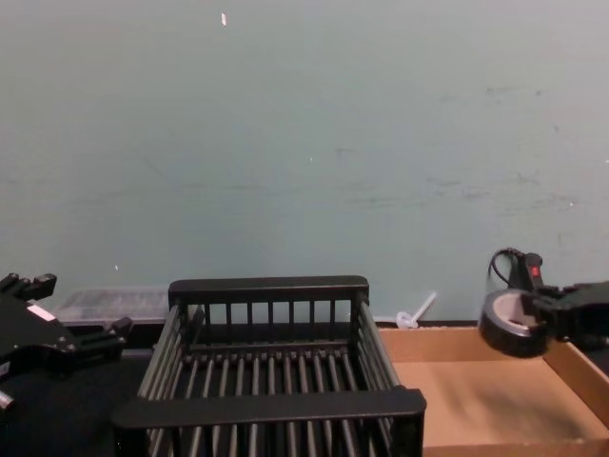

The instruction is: Pick up the white tape and place it into the black box , Pick up the silver tape and place it into the brown box.

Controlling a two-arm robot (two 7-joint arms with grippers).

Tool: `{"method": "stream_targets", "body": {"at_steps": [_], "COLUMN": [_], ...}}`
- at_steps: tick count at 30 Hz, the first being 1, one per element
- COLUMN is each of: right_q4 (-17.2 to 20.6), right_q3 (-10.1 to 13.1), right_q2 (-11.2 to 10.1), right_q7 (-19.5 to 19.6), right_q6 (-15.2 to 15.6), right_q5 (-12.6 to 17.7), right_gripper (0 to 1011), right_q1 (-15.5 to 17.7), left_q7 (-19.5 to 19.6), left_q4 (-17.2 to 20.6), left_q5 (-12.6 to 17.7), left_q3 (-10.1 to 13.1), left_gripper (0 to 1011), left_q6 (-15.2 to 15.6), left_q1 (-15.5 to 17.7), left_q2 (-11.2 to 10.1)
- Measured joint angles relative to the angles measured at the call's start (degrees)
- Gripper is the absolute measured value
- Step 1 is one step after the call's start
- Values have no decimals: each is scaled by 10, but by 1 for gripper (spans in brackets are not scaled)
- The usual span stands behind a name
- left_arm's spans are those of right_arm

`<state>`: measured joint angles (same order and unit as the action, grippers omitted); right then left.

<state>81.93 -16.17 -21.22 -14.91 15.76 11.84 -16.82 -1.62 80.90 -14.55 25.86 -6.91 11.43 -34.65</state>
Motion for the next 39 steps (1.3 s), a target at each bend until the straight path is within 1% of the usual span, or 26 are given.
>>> {"method": "stream_targets", "body": {"at_steps": [2, 5, 6, 12, 18, 27, 29, 30, 31, 35, 36, 37, 38, 39], "right_q4": [-24, -49, -65, -114, -137, -134, -133, -132, -132, -132, -132, -131, -131, -131], "right_q3": [-4, -8, -11, -15, -17, -16, -16, -16, -16, -16, -16, -16, -16, -16], "right_q2": [10, 20, 26, 44, 54, 53, 52, 52, 52, 52, 52, 52, 52, 52], "right_q7": [2, 4, 4, 2, -2, -2, -2, -2, -2, -2, -2, -2, -2, -2], "right_q6": [0, 0, -1, -2, -4, -4, -4, -4, -4, -4, -4, -4, -4, -4], "right_q5": [-9, -16, -21, -34, -42, -42, -42, -41, -41, -41, -41, -40, -40, -40], "right_gripper": [156, 156, 156, 156, 156, 156, 185, 222, 222, 378, 398, 440, 440, 502], "right_q1": [-16, -31, -39, -64, -74, -73, -73, -72, -72, -72, -72, -72, -72, -72], "left_q7": [0, 0, 0, 0, 0, 0, 0, 0, 0, 0, 0, 0, 0, 0], "left_q4": [0, 0, 0, 0, 0, 0, 0, 0, 0, 0, 0, 0, 0, 0], "left_q5": [0, 0, 0, 0, 0, 0, 0, 0, 0, 0, 0, 0, 0, 0], "left_q3": [0, 0, 0, 0, 0, 0, 0, 0, 0, 0, 0, 0, 0, 0], "left_gripper": [1001, 1001, 1001, 1001, 1001, 1001, 1001, 1001, 1001, 1001, 1001, 1001, 1001, 1002], "left_q6": [0, 0, 0, 0, 0, 0, 0, 0, 0, 0, 0, 0, 0, 0], "left_q1": [0, 0, 0, 0, 0, 0, 0, 0, 0, 0, 0, 0, 0, 0], "left_q2": [0, 0, 0, 0, 0, 0, 0, 0, 0, 0, 0, 0, 0, 0]}}
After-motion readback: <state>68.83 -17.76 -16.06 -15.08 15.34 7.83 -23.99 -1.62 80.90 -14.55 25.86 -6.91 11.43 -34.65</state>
